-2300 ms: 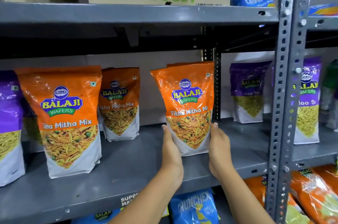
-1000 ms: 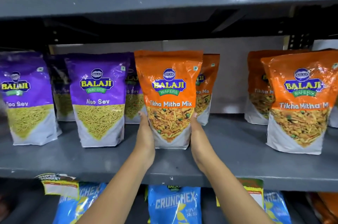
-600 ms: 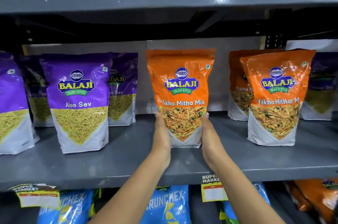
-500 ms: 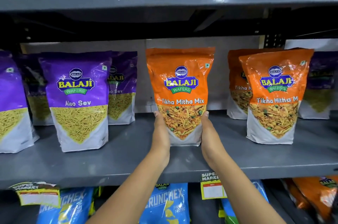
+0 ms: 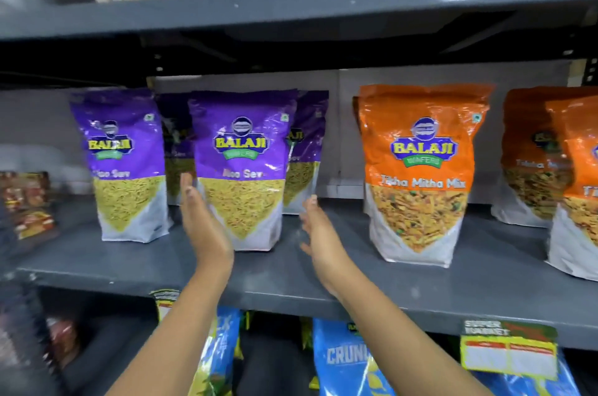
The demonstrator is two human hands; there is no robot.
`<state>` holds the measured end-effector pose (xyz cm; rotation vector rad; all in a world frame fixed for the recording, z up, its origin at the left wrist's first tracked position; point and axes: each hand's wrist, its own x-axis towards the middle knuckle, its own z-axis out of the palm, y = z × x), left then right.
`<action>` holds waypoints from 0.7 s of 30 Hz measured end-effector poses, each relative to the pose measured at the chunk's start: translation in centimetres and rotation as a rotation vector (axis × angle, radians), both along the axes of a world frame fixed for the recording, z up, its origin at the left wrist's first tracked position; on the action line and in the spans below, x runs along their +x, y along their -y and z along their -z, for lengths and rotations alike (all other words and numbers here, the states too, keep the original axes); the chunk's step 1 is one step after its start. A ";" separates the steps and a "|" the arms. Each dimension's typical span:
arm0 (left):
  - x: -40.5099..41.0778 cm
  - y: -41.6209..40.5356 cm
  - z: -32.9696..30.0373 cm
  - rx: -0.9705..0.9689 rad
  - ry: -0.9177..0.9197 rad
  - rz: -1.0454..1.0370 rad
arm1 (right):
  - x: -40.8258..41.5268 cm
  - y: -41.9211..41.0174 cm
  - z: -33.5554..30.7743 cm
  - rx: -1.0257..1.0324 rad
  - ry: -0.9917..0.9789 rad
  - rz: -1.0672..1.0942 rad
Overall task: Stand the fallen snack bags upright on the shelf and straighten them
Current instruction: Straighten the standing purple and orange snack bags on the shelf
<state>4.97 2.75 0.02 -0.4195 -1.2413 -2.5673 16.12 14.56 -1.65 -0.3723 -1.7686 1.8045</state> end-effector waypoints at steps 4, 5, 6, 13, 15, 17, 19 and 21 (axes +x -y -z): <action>-4.6 1.4 0.9 -0.122 0.288 0.196 | -4.4 2.2 0.3 -0.059 0.025 -0.141; -4.8 1.3 1.0 -0.146 0.301 0.246 | -4.7 2.8 0.1 -0.065 0.034 -0.126; -4.7 1.3 1.0 -0.174 0.294 0.288 | -4.7 3.4 -0.2 -0.072 0.036 -0.101; -2.0 -1.1 1.3 -0.292 0.197 0.439 | -3.1 1.4 0.6 -0.108 -0.037 -0.012; -1.3 -1.9 1.5 -0.313 0.172 0.485 | -2.7 0.5 0.8 -0.124 -0.040 0.010; -0.9 -2.4 1.7 -0.319 0.141 0.506 | -2.6 0.0 1.1 -0.155 -0.025 0.020; -0.8 -2.6 1.7 -0.330 0.137 0.513 | -2.5 -0.3 1.1 -0.161 -0.028 0.029; -0.6 -2.6 1.7 -0.324 0.136 0.519 | -2.6 -0.2 1.3 -0.147 -0.043 0.036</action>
